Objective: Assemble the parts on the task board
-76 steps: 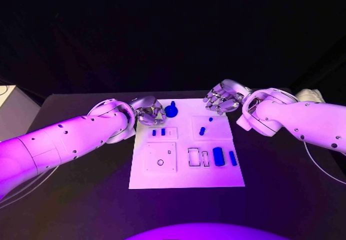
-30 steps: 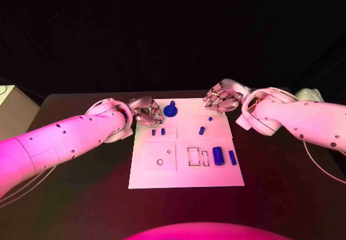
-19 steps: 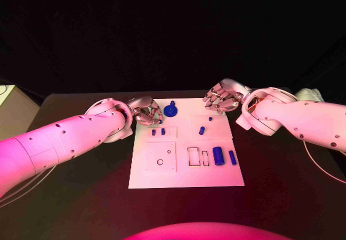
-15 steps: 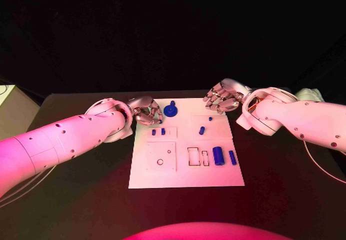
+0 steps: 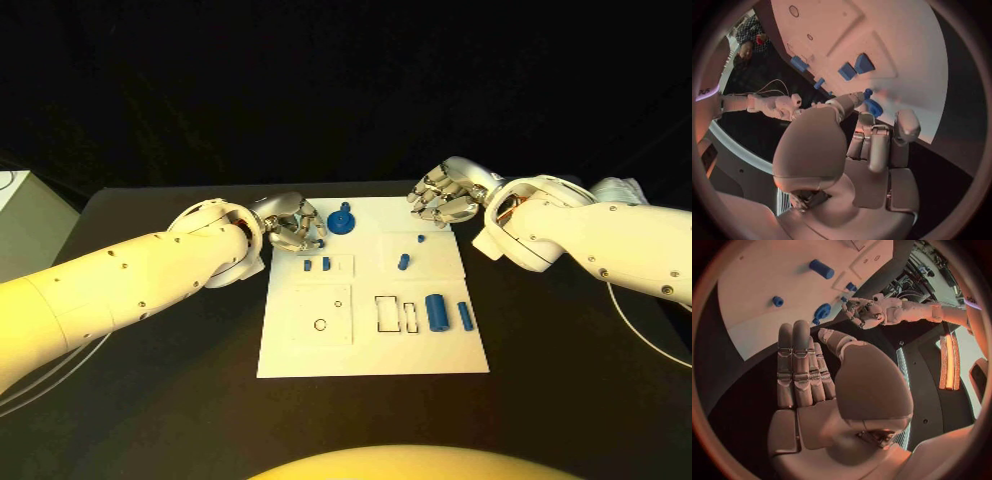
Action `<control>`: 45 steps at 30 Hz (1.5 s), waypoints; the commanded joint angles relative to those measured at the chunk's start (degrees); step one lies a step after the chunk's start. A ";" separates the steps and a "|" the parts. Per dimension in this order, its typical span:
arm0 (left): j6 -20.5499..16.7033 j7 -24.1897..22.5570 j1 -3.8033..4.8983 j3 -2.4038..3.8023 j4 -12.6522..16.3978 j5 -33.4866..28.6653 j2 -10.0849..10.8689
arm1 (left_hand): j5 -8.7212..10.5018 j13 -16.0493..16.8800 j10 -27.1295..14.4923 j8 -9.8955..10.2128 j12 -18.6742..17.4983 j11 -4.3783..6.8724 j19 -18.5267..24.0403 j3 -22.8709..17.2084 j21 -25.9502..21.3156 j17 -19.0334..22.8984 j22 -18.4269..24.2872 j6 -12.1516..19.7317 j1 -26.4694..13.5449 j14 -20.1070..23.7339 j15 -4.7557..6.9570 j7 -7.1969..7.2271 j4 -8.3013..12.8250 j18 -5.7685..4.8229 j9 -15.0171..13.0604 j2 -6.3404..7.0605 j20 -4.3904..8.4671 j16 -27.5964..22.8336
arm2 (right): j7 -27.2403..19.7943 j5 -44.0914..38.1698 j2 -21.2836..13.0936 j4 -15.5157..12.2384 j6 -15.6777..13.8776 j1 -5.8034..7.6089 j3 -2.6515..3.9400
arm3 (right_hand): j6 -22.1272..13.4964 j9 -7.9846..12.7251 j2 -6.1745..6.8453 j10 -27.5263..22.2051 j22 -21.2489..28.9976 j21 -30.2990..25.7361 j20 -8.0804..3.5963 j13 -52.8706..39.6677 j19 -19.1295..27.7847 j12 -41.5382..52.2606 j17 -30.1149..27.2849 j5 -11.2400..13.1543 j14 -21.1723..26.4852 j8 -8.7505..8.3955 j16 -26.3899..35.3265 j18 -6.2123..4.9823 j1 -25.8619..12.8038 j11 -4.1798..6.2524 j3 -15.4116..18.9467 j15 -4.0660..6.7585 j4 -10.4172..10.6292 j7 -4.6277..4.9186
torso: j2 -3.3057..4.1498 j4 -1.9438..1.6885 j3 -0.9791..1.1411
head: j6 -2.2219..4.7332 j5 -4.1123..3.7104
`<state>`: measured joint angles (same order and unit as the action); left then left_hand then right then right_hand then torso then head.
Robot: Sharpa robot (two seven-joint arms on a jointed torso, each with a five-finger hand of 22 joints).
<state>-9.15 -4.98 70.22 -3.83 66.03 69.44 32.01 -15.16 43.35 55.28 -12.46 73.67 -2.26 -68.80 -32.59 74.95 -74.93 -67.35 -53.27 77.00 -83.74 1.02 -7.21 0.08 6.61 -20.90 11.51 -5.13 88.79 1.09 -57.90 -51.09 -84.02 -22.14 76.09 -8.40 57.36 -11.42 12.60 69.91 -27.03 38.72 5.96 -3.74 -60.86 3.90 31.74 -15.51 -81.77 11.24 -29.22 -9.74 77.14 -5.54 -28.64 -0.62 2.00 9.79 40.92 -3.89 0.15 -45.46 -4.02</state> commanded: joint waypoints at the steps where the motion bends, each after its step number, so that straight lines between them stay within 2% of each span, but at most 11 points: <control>1: -2.22 -2.39 -0.05 0.04 0.28 -1.82 0.19 | -0.05 0.03 -0.25 0.37 -0.15 -0.15 -0.05 0.21 0.16 -2.57 -0.28 0.51 -0.06 -0.19 -0.38 -0.06 -0.34 -0.45 0.16 0.68 -0.40 0.24 | -0.25 -0.52 -0.03 0.06 -1.04 -0.04 0.01 | 0.26 0.06 0.30 -0.09 -0.06 0.25 -0.09 -0.02 0.35 -0.24 0.06 0.24 0.44 -0.25 -0.20 -0.60 -0.49 -0.14 -0.37 -0.18 0.05 0.12 | -0.01 -0.03 0.00 | -0.01 -0.01; 10: -3.45 -4.45 -0.33 0.22 1.68 -4.62 1.64 | -0.01 0.16 -0.06 0.90 -0.05 -0.22 -0.63 0.45 0.54 -3.17 -0.88 1.11 -0.46 -0.48 -0.45 -0.15 -0.53 -0.60 0.40 1.14 -0.47 0.29 | -0.16 -0.93 -0.07 0.45 -1.21 -0.05 0.01 | 0.34 0.02 0.33 -0.14 -0.46 0.78 -0.10 -0.06 0.08 -0.10 0.80 0.36 -0.11 -0.28 -1.28 -0.66 -0.37 -0.08 -0.56 -0.10 -0.15 0.07 | 0.00 0.03 0.00 | 0.02 -0.04; 13: -3.56 -5.54 -0.39 0.73 2.61 -8.96 2.73 | -0.03 0.02 -0.14 0.95 -0.09 -0.23 -0.18 0.43 0.22 -2.56 -0.40 1.15 -0.50 -0.18 -0.45 -0.17 -0.58 -0.47 0.42 1.10 -0.48 0.25 | 0.01 -3.01 -0.13 0.72 -0.88 -0.06 0.01 | 0.68 -0.15 0.35 0.40 -1.91 2.90 -0.40 -0.17 -1.43 0.10 3.32 0.55 -2.23 -0.21 -5.51 -0.76 -0.18 0.21 -0.97 0.25 -0.66 -0.16 | 0.03 0.10 0.02 | 0.09 -0.09; 16: -3.39 -7.12 -0.43 1.51 3.91 -17.47 4.58 | -0.26 -5.10 -4.37 1.07 -2.76 -0.82 3.29 -0.42 -2.49 3.27 3.18 0.84 -0.16 2.92 -0.90 -0.76 -0.71 0.45 0.50 0.56 -0.72 -0.67 | 0.54 -8.20 -0.27 0.97 0.06 -0.06 0.01 | 1.32 -0.56 0.44 1.71 -3.96 5.62 -0.83 -0.39 -2.78 0.33 9.85 0.80 -3.67 0.13 -14.36 -0.76 -0.03 0.66 -1.66 0.67 -1.24 -0.59 | 0.01 0.04 0.06 | 0.25 -0.25; 19: -2.63 -8.90 -0.44 2.04 5.22 -25.35 6.49 | -0.30 -9.77 -7.92 1.29 -5.63 -1.29 4.65 -1.27 -3.80 5.67 4.72 1.00 -0.16 4.27 -1.27 -1.13 -1.00 0.81 0.59 0.13 -1.06 -1.32 | 1.18 -13.39 -0.37 1.00 1.28 -0.10 0.01 | 1.56 -1.03 0.68 2.35 -9.19 10.15 -0.95 -0.52 -4.77 0.17 17.14 1.09 -3.94 0.33 -22.87 -0.01 0.02 0.93 -2.10 0.89 -1.61 -0.96 | -0.06 -0.04 0.07 | 0.33 -0.40; 21: -1.56 -10.29 -0.44 2.27 6.24 -31.91 7.96 | -0.31 -11.58 -9.67 1.68 -8.78 -1.90 8.72 -2.21 -7.27 12.49 9.00 1.72 -0.17 8.30 -1.80 -1.63 -1.30 1.85 0.71 -0.05 -1.42 -3.11 | 1.75 -17.11 -0.43 0.89 2.32 -0.21 0.00 | 1.71 -1.41 0.73 2.81 -13.54 13.68 -0.99 -0.66 -6.44 0.14 21.33 1.90 -4.05 0.48 -27.72 0.63 0.01 1.14 -2.36 0.96 -1.71 -1.15 | -0.08 -0.12 0.08 | 0.46 -0.66; 26: 1.77 -12.91 -0.45 2.53 8.83 -46.56 11.42 | -0.12 -16.31 -10.04 1.80 -14.88 -2.76 16.93 -2.79 -16.26 26.22 18.69 2.59 0.03 16.81 -2.55 -2.29 -1.69 3.94 0.52 -0.45 -2.21 -8.82 | 3.36 -25.25 -0.44 0.47 4.94 -0.86 -0.04 | 1.58 -1.86 1.27 2.59 -18.59 17.67 -0.92 -0.69 -8.46 -0.11 26.28 3.80 -4.31 0.52 -33.32 1.42 -0.52 1.19 -2.47 0.92 -1.49 -1.35 | 0.02 -0.13 -0.04 | 1.02 -2.16; 30: 3.07 -14.18 -0.49 2.60 10.71 -52.90 13.63 | -0.11 -19.27 -10.18 1.57 -18.45 -3.16 17.51 -2.28 -18.74 35.31 20.20 2.65 0.42 22.72 -2.86 -2.52 -1.58 3.94 0.31 -0.81 -2.44 -13.53 | 4.60 -30.35 -0.47 0.13 6.43 -1.48 -0.12 | 1.38 -2.09 2.21 1.32 -20.15 18.84 -0.77 -0.52 -9.04 -0.31 27.84 5.32 -4.26 0.48 -35.30 1.66 -1.15 0.97 -2.23 0.71 -1.16 -1.39 | 0.07 -0.12 -0.19 | 1.11 -2.92; 33: 3.50 -14.69 -0.54 2.62 11.77 -55.01 14.88 | -0.11 -19.92 -9.92 1.47 -19.08 -3.20 17.55 -2.06 -19.26 36.98 20.52 2.59 0.59 23.75 -2.90 -2.55 -1.45 3.94 0.26 -0.91 -2.48 -14.53 | 5.46 -32.85 -0.50 -0.09 6.98 -1.84 -0.16 | 1.26 -2.23 2.75 0.64 -21.14 19.55 -0.65 -0.46 -9.42 -0.29 28.94 5.77 -4.25 0.45 -36.55 1.82 -1.43 0.84 -2.02 0.59 -0.96 -1.38 | 0.03 -0.01 -0.09 | 1.10 -3.26; 39: 3.78 -15.46 -0.74 2.63 13.47 -57.93 16.65 | -0.11 -20.26 -9.53 1.49 -19.28 -3.26 17.56 -1.87 -19.60 38.04 20.73 2.66 0.69 24.39 -2.94 -2.61 -1.35 3.94 0.26 -0.95 -2.50 -15.18 | 6.69 -35.56 -0.27 -0.17 6.03 -2.50 -0.23 | 1.05 -2.38 3.22 -0.37 -21.54 19.78 -0.50 -0.39 -9.52 -0.31 29.71 6.05 -4.15 0.36 -37.62 1.85 -1.60 0.70 -1.74 0.47 -0.69 -1.36 | 0.16 0.12 -0.16 | 1.04 -3.42; 45: 4.01 -16.16 -0.83 2.63 14.57 -60.52 17.76 | -0.09 -20.52 -9.30 1.58 -19.43 -3.34 17.56 -1.62 -19.89 38.95 20.92 2.84 0.59 24.91 -3.01 -2.69 -1.38 3.93 0.30 -0.90 -2.54 -15.72 | 7.93 -37.44 0.42 0.02 5.37 -3.19 -0.27 | 0.77 -2.47 3.28 -1.37 -22.32 20.31 -0.34 -0.33 -9.81 -0.31 30.44 5.89 -4.06 0.17 -38.56 1.96 -1.46 0.54 -1.62 0.36 -0.53 -1.28 | 0.01 -0.13 -0.16 | 0.83 -3.72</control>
<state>-6.76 -19.00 69.40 -1.26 80.23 12.88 49.67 -15.16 22.89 45.68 -10.83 54.53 -5.54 -51.59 -34.52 55.40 -36.07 -46.48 -50.60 77.49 -59.26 -1.96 -9.73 -1.43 9.75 -20.56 11.02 -7.57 73.24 7.23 -91.56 -50.83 -84.01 -17.18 73.05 -8.67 58.25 -13.80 15.41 68.88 -49.31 58.68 5.55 -4.15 -70.31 3.90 62.15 -9.76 -84.04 11.53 -67.61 -8.85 75.42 -4.99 -30.13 0.01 1.13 8.47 41.02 -3.88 0.02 -44.54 -7.63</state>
